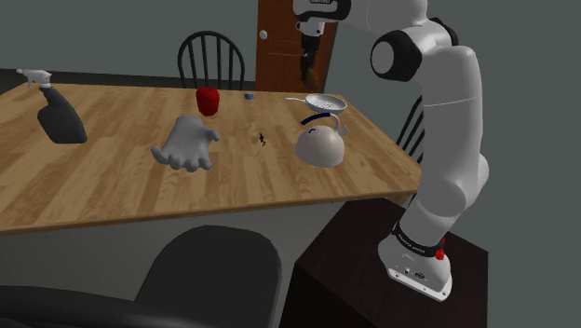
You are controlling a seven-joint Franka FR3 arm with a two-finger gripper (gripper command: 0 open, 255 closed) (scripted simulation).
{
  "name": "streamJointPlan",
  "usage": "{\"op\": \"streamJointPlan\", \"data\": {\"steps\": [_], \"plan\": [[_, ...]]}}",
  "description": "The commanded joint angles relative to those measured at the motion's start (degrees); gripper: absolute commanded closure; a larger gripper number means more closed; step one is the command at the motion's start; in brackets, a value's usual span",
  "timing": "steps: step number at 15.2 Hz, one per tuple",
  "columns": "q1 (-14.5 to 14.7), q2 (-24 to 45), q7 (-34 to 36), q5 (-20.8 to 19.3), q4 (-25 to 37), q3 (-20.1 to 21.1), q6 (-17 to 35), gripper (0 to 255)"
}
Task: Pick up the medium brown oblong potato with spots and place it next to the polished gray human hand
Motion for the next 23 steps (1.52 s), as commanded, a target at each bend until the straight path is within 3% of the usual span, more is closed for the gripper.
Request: {"op": "streamJointPlan", "data": {"steps": [1,7,13,18,23], "plan": [[1.5,-0.4,1.8,-0.3,-0.2,0.4,-0.2,255],[7.5,-2.2,8.8,-1.7,-2.7,1.8,0.3,255],[12.7,-1.6,15.7,-2.4,-1.3,3.5,-0.6,255],[16.5,1.0,21.2,-2.6,3.0,5.0,-2.5,255],[19.8,6.1,26.6,-2.4,11.5,6.4,-6.1,255]]}}
